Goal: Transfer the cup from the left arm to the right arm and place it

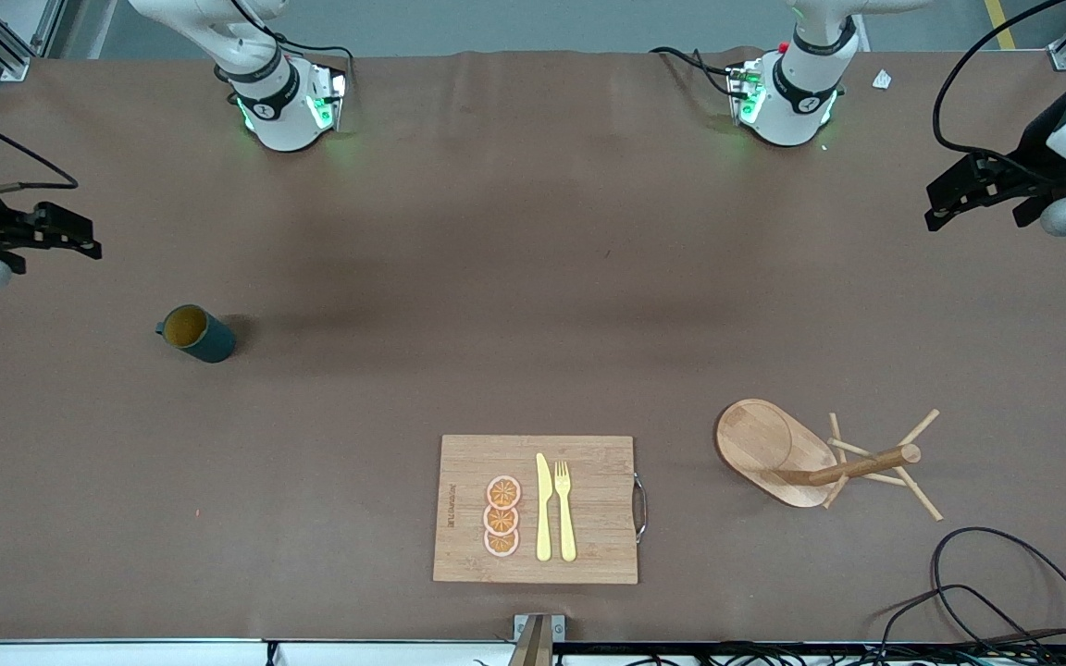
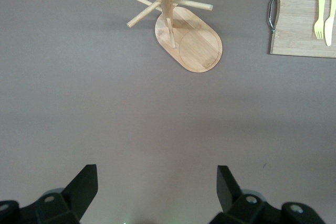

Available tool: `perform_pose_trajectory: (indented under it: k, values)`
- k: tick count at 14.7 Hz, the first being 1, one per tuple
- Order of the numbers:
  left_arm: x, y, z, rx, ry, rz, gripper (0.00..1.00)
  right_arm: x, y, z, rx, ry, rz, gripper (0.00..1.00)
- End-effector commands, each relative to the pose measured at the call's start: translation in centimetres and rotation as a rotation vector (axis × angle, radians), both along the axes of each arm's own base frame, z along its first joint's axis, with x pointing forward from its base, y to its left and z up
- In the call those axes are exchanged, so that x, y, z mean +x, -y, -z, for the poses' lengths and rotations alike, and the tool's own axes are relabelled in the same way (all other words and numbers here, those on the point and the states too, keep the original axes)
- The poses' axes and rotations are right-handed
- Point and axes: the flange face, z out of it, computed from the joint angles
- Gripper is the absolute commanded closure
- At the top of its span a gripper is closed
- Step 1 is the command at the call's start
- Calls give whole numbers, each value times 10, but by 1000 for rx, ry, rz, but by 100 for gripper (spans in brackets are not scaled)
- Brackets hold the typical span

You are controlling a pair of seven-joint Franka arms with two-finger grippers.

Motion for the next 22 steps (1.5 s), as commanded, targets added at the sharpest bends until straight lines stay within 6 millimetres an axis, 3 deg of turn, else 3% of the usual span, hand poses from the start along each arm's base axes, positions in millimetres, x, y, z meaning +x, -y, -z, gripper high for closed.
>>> perform_pose_trajectory:
  k: [1,4,8,11,15,18,22]
  values:
    - [3,-3,-3,-17,6,11,0,13,7,-16,-12,-16,40,0]
    - [4,-3,-2,-19,4,11,0,13,4,-38,-23,9,130,0]
    - [4,-3,-2,-19,4,11,0,5,-4,-39,-32,-38,269,0]
    - [4,-2,-3,-21,12,11,0,3,-16,-48,-25,-25,235,0]
    - [5,-2,-3,-20,12,12,0,-11,-8,-55,-14,-26,176,0]
    - [5,-2,-3,-20,12,11,0,-36,3,-56,-9,-36,199,0]
    - [5,-2,-3,-20,12,17,0,-44,1,-65,-8,-25,196,0]
